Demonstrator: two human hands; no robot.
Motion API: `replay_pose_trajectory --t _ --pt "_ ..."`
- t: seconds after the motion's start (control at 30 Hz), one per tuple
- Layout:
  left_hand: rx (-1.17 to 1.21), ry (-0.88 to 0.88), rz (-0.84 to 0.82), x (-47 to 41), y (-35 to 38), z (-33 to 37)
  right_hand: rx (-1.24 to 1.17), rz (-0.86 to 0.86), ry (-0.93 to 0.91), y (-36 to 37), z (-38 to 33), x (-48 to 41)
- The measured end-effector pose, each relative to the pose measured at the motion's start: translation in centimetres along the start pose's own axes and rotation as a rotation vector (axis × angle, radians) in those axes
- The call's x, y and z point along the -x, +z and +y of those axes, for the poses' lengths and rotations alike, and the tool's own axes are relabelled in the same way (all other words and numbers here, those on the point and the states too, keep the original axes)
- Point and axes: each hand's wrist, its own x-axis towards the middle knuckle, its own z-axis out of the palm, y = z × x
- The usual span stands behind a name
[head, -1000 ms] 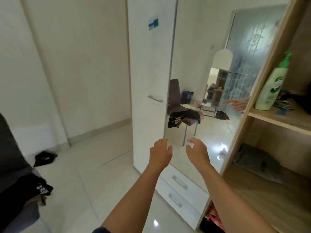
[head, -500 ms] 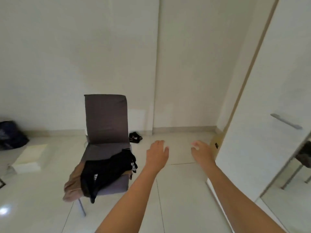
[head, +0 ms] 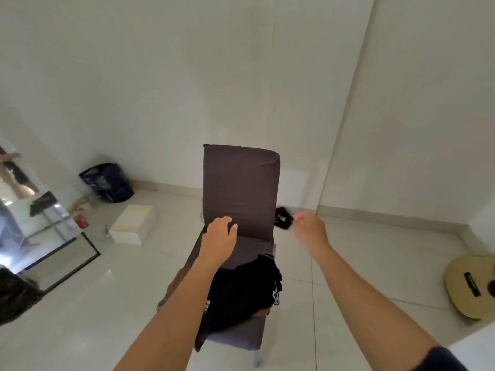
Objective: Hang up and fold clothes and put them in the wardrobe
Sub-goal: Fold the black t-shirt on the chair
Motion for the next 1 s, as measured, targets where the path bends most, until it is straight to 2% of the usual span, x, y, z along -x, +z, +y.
replay_pose_trajectory --t 0.2,0.37,0.53,0.63,0.77,0.9,1.0 --pt "-0.023 -0.059 -0.002 -5.8 0.2 -4.5 0.055 -0.117 0.064 5.2 0.3 -5.8" --pt "-0.043 -0.046 -0.088 -13.5 2.5 -6.1 0.025 -0.067 0.214 8.3 1.3 -11.4" --pt "-0.041 0.07 -0.277 -21.8 7.6 -6.6 -0.054 0.02 0.413 11.1 5.5 -16.4" --pt "-0.058 0.149 -0.45 -26.2 12.3 -7.6 -0.058 0.094 0.564 13.4 9.0 -18.6" --pt "-0.035 0.185 -0.581 -28.5 17.4 -9.4 -0.103 0.155 0.757 16.0 13.1 -18.8" --pt "-0.06 0.186 -0.741 -28.9 23.9 -12.3 -0.145 0.101 0.909 20.1 18.2 -18.2" --pt "-0.118 0.185 -0.751 -28.3 28.1 -14.1 -0.164 0.044 0.998 23.0 22.3 -17.9"
